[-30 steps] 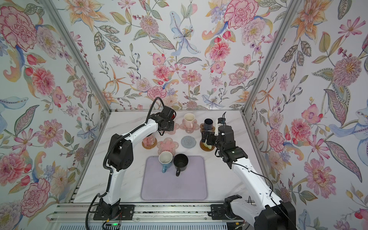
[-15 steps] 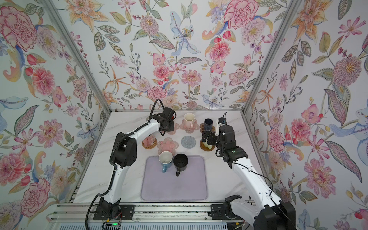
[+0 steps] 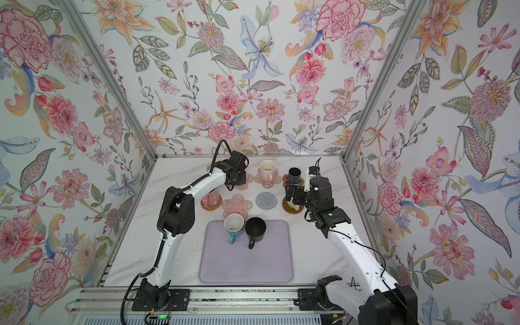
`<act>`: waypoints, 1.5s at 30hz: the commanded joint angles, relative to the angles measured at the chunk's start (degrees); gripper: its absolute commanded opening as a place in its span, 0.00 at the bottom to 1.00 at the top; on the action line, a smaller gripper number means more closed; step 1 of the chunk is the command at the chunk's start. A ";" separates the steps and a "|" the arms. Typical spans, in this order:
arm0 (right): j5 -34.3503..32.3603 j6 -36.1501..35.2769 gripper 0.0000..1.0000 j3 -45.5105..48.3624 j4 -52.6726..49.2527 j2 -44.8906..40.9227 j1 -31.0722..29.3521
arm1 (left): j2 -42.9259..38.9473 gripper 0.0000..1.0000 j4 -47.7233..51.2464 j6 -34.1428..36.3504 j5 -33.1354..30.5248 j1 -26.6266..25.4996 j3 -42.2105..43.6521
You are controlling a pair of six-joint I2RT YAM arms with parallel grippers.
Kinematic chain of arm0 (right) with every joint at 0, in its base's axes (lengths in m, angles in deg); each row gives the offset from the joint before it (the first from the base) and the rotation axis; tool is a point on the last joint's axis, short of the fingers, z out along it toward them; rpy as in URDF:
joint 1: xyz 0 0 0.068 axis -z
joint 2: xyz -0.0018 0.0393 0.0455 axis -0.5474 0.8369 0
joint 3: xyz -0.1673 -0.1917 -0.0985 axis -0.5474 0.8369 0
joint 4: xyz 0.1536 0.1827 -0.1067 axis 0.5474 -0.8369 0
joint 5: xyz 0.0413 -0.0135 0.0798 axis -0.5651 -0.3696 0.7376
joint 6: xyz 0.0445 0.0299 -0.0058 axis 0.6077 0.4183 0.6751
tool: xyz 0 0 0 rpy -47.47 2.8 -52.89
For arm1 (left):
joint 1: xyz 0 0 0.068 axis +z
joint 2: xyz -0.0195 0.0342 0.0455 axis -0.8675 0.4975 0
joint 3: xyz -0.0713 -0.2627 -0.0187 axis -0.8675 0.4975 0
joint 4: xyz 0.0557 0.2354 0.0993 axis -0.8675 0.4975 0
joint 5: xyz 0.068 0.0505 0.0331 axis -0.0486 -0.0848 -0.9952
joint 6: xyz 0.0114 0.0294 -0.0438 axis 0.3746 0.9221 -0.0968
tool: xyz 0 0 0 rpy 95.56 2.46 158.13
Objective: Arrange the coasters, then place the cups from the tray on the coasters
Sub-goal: 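Lower the red-lined mug onto the far pink flower coaster with the left gripper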
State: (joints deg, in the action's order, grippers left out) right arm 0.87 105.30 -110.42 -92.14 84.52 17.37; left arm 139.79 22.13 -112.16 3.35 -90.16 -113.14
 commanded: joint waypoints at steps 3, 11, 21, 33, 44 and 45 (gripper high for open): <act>0.42 0.50 0.99 0.48 -0.20 -0.20 0.55 | 1.31 0.00 -2.23 -0.55 0.40 0.51 -2.77; 0.73 0.64 0.99 0.49 -0.02 -0.12 0.68 | 2.16 0.00 -2.04 -0.83 0.70 0.58 -3.21; 1.17 0.82 0.99 0.40 0.06 -0.04 0.99 | 3.64 0.00 -1.88 -1.25 1.15 0.89 -3.75; 1.73 1.16 0.99 0.41 0.30 0.32 1.19 | 4.09 0.00 -0.96 -1.38 -0.41 1.17 -3.47; 2.09 1.35 0.99 0.30 0.37 0.50 1.23 | 3.74 0.00 0.25 -0.28 -1.97 1.28 -3.42; 2.10 1.27 0.99 0.31 0.34 0.50 1.26 | 3.74 0.00 0.20 -0.32 -2.08 1.30 -3.31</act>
State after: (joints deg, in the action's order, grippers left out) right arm 2.29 105.78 -110.42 -92.14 84.65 18.29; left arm 142.92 22.28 -113.17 4.29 -90.05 -114.52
